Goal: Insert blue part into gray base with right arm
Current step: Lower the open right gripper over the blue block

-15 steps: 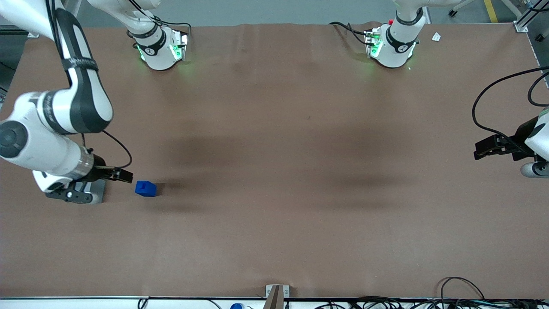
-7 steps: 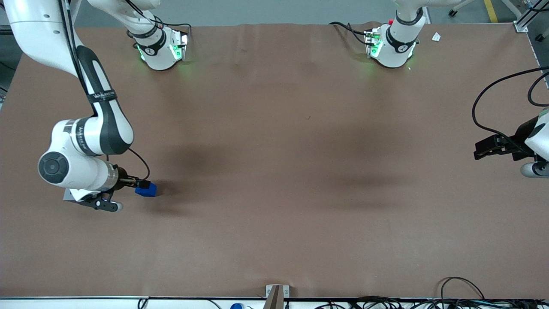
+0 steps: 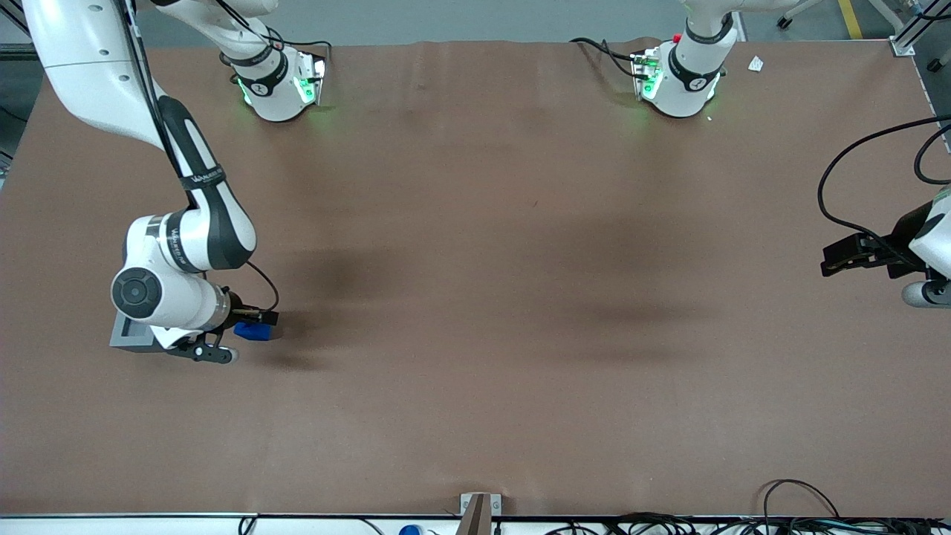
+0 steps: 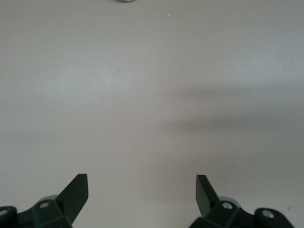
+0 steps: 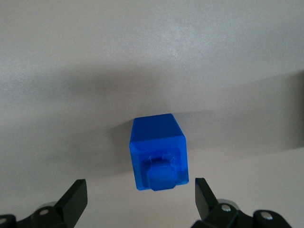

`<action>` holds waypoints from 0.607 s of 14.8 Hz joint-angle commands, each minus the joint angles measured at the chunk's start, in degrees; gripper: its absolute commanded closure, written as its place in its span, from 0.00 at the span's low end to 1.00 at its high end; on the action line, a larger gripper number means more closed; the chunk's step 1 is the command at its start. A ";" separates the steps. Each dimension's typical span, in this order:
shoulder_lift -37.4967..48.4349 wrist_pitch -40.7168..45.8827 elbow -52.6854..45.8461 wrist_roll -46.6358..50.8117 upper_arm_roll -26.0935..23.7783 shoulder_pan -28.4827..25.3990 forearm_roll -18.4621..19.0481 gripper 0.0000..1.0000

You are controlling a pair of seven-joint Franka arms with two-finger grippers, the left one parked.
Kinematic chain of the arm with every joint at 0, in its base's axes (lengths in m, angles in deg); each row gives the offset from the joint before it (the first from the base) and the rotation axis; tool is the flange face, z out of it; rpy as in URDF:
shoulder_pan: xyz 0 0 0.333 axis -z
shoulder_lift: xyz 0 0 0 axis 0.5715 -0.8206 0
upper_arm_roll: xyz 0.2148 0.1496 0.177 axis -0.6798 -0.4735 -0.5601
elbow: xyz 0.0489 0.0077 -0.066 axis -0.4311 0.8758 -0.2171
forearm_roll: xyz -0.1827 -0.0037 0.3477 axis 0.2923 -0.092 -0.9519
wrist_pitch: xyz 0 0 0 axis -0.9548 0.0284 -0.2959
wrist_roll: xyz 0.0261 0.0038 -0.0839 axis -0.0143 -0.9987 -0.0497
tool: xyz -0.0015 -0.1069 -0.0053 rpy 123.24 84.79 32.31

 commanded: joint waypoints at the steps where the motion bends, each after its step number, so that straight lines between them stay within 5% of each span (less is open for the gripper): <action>1: 0.87 -1.59 1.52 -4.81 0.03 0.93 0.68 0.00; 9: 0.69 -7.83 4.33 -7.82 -0.14 2.60 -0.55 0.00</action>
